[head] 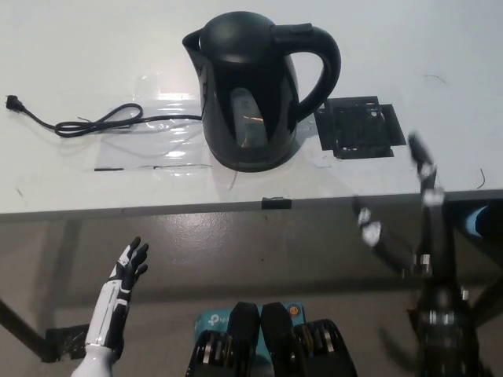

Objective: Use the right hand to grab the handle of the kettle from the base and place it on the right side

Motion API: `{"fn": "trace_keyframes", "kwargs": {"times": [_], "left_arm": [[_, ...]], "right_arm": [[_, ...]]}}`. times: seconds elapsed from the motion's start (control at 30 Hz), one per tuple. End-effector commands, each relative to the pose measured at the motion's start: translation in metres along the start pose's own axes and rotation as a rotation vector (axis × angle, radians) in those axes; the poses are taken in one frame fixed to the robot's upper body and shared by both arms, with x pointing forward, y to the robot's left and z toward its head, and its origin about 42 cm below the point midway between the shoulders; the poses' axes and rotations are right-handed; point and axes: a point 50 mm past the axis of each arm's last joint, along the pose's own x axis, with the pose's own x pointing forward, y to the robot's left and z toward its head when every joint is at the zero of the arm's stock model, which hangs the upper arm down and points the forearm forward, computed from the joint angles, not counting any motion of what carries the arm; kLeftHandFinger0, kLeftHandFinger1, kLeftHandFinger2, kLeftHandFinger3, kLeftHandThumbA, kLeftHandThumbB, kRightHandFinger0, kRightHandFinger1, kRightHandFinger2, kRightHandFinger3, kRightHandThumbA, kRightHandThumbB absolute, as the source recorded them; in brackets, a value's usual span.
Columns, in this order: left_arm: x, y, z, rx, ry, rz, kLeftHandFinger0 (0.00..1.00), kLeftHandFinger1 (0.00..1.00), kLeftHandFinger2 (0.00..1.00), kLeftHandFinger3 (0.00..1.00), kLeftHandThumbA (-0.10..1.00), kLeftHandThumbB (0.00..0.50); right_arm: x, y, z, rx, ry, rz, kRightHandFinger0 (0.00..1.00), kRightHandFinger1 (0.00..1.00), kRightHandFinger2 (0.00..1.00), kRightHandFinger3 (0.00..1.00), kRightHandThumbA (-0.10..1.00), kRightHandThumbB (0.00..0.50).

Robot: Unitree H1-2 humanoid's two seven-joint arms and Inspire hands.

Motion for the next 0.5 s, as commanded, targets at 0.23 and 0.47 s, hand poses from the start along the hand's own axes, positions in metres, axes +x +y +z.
{"fn": "trace_keyframes", "kwargs": {"times": [0.23, 0.47], "left_arm": [[0.004, 0.002, 0.007, 0.021, -0.074, -0.002, 1.00, 1.00, 1.00, 1.00, 1.00, 0.500], [0.005, 0.001, 0.007, 0.026, -0.078, -0.006, 1.00, 1.00, 1.00, 1.00, 1.00, 0.500]], "right_arm": [[0.127, -0.002, -0.002, -0.123, -0.016, -0.020, 1.00, 1.00, 1.00, 1.00, 0.76, 0.214], [0.171, 0.006, -0.017, -0.177, 0.043, 0.036, 1.00, 1.00, 1.00, 1.00, 0.77, 0.255]]}}
